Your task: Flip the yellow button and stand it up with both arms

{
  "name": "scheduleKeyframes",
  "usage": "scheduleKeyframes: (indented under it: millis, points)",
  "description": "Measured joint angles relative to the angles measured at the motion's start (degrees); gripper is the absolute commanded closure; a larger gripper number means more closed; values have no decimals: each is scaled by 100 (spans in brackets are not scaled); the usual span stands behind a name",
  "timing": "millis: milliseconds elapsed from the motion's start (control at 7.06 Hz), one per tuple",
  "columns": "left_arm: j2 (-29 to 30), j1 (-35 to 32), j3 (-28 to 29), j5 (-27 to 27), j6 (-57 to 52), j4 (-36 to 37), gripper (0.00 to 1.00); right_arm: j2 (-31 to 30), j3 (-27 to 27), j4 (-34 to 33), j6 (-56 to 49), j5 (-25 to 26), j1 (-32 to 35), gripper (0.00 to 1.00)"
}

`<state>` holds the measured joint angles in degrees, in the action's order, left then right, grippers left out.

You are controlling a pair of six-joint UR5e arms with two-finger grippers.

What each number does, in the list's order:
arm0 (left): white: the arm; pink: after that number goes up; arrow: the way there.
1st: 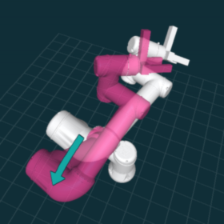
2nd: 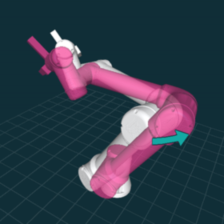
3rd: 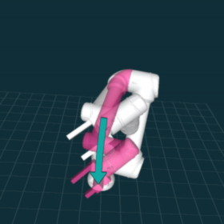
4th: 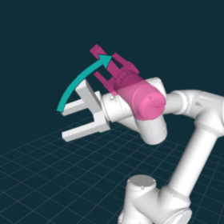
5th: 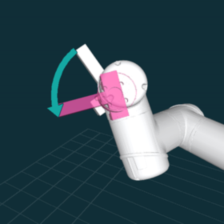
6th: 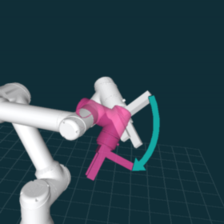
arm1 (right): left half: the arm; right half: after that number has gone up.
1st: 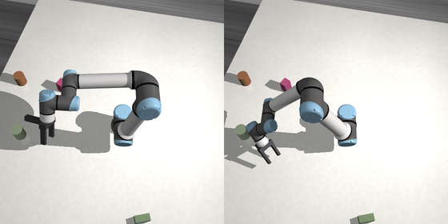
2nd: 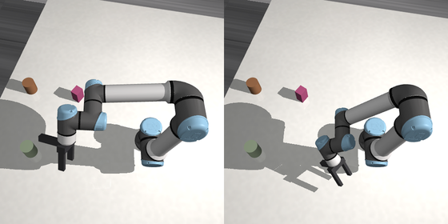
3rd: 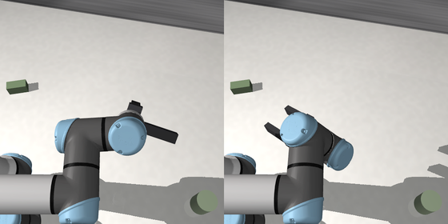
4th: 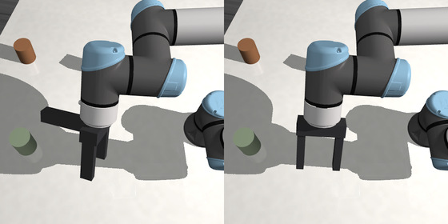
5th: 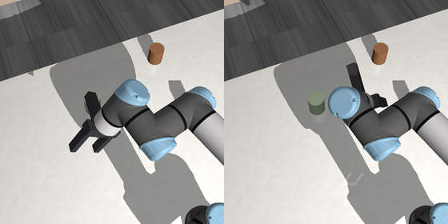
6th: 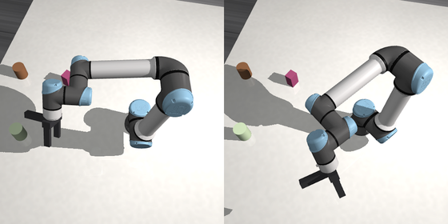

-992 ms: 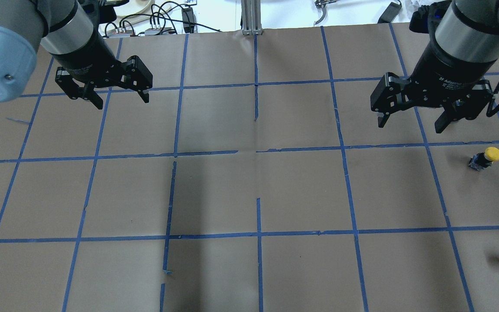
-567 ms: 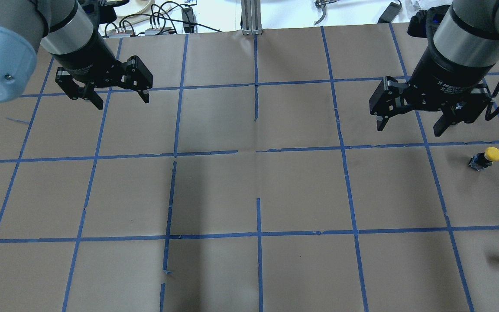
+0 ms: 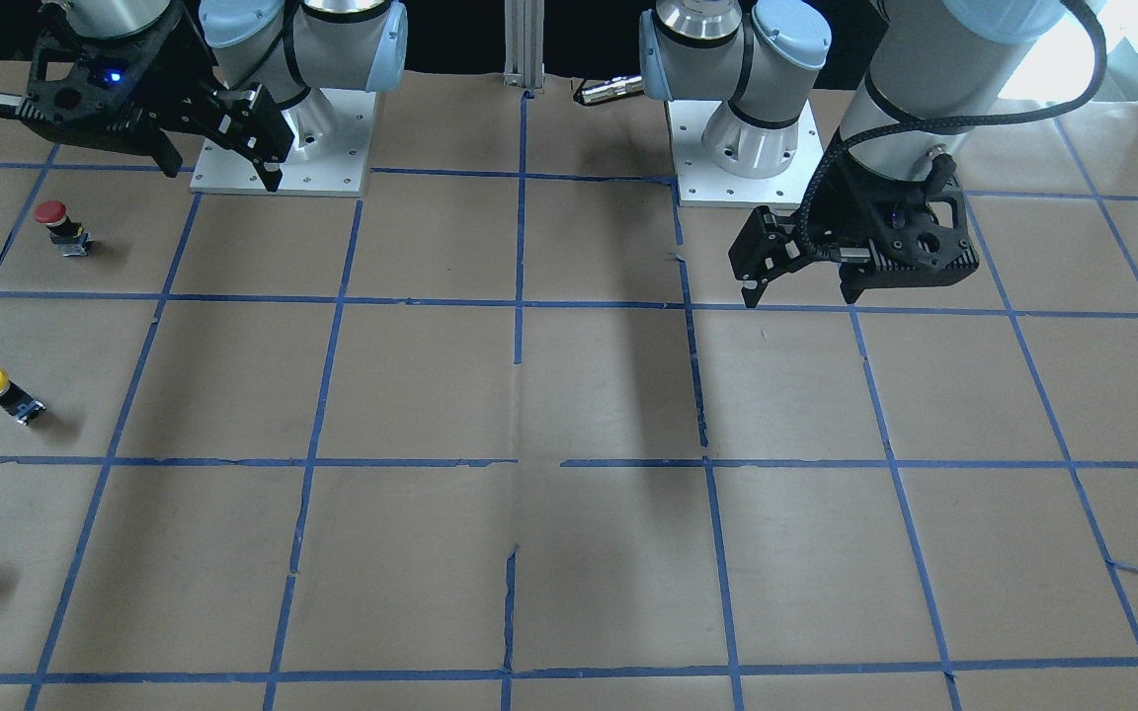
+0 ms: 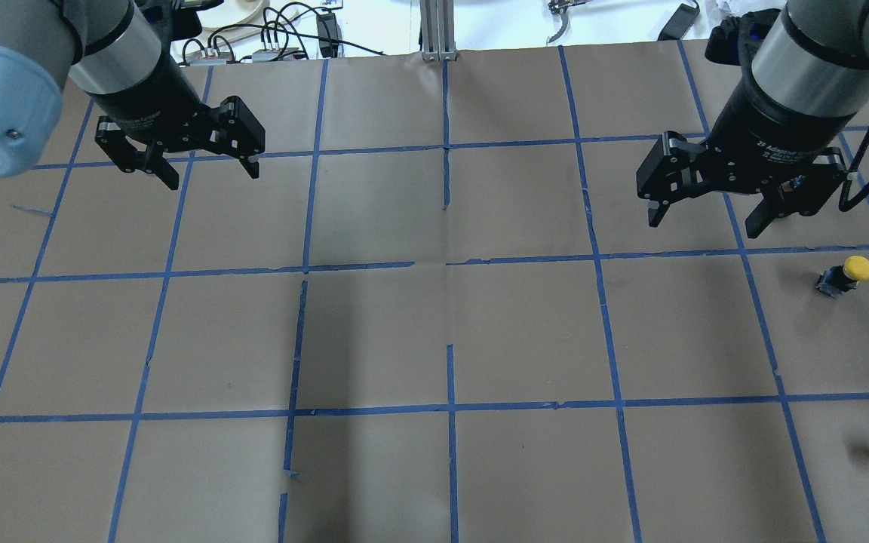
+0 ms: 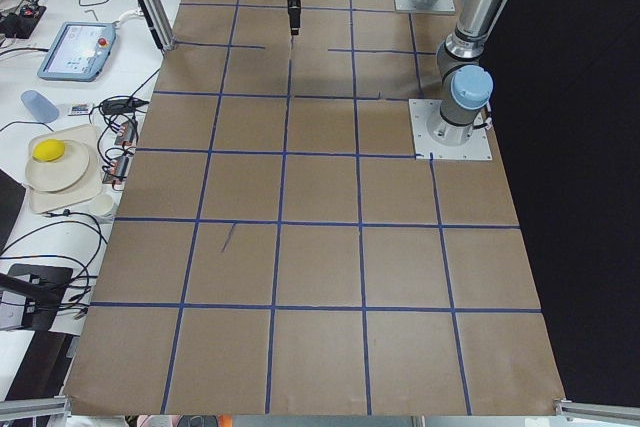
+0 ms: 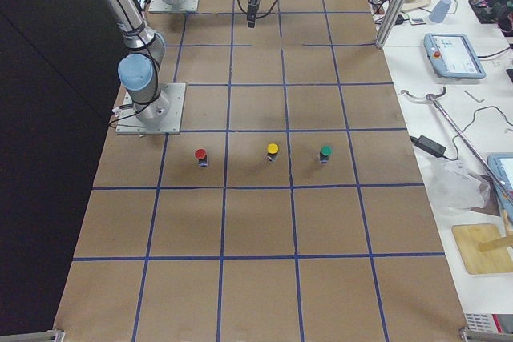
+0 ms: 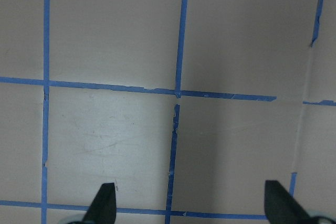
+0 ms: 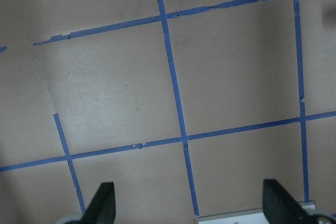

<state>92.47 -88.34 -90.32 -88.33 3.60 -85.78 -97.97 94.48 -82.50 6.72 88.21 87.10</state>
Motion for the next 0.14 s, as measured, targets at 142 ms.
scheduleKeyframes:
  millis: [142]
  points:
    - [4,1,-2,0,0,0,0,0,0,-2,2,12,-1,0]
